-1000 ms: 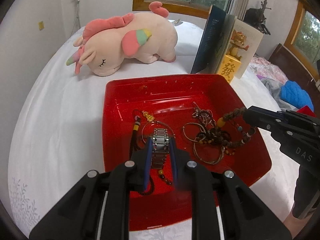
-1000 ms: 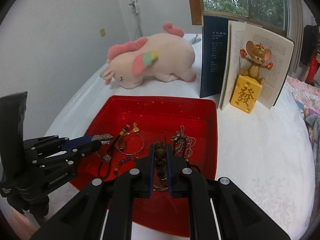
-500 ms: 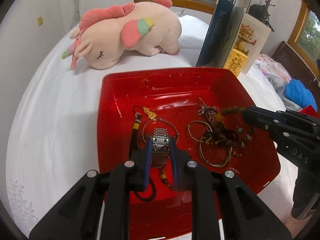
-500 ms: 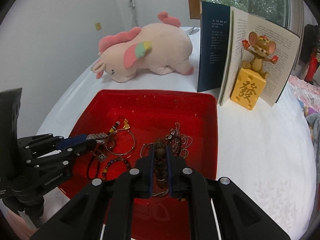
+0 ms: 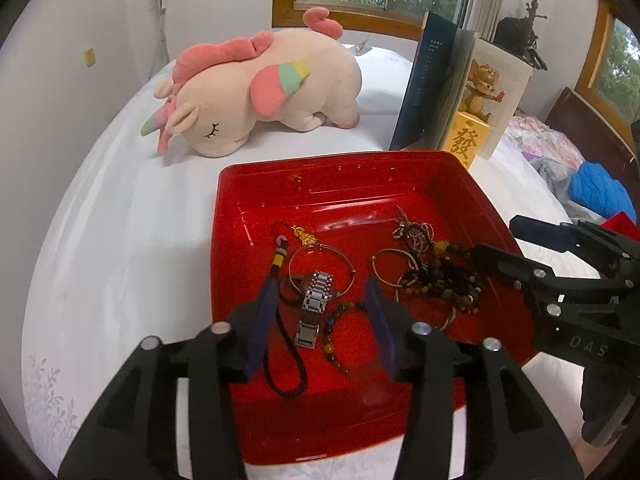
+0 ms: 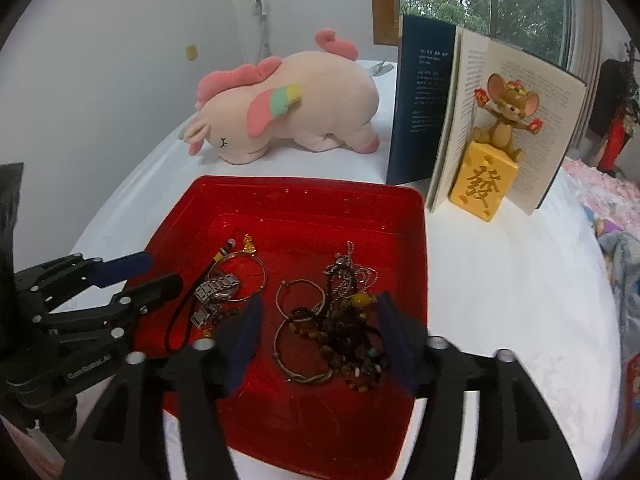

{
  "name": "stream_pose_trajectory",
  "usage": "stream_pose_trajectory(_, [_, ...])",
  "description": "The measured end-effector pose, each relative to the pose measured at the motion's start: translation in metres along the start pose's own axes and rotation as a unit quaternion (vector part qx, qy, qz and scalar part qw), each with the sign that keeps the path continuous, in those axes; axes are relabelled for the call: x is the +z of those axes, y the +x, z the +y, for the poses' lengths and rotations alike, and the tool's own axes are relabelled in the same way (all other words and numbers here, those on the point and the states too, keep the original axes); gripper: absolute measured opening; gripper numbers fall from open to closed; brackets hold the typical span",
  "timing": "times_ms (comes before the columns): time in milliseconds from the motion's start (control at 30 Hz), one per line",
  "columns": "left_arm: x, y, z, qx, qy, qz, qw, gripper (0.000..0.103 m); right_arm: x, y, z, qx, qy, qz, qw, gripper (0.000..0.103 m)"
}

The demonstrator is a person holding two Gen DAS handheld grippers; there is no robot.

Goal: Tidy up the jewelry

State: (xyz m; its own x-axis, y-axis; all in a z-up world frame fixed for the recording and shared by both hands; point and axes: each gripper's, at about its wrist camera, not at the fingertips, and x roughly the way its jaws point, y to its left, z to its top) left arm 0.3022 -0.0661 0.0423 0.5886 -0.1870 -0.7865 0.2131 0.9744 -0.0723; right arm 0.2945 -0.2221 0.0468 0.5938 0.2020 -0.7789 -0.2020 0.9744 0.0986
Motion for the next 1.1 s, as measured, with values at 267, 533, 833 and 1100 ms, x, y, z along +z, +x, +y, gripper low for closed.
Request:
stream_pose_trajectory(267, [-0.011,-0.028,-0.004,0.015,0.008,-0.033,0.9993,0.079,-0.008,-0.020,-0.004,-0.020,0.010,-0.004,1.000,0.089])
stream_pose_trajectory(533, [-0.025,-0.055,0.001,0.026,0.006,-0.048,0.9985,0.094,-0.018,-0.038,0.001,-0.053,0.011,0.017,0.998,0.099])
stream_pose_trajectory(833, [-0.041,-0.066,0.025,0.041,-0.028,-0.011,0.9987,0.096,-0.039,-0.059,0.010,-0.057,0.016,0.039,0.997,0.099])
stream_pose_trajectory(1100, [-0.058,-0.066,0.029,0.048,-0.039,0.018,0.9979,0.096,-0.062,-0.063,0.009,-0.042,0.035,0.056,0.997,0.099])
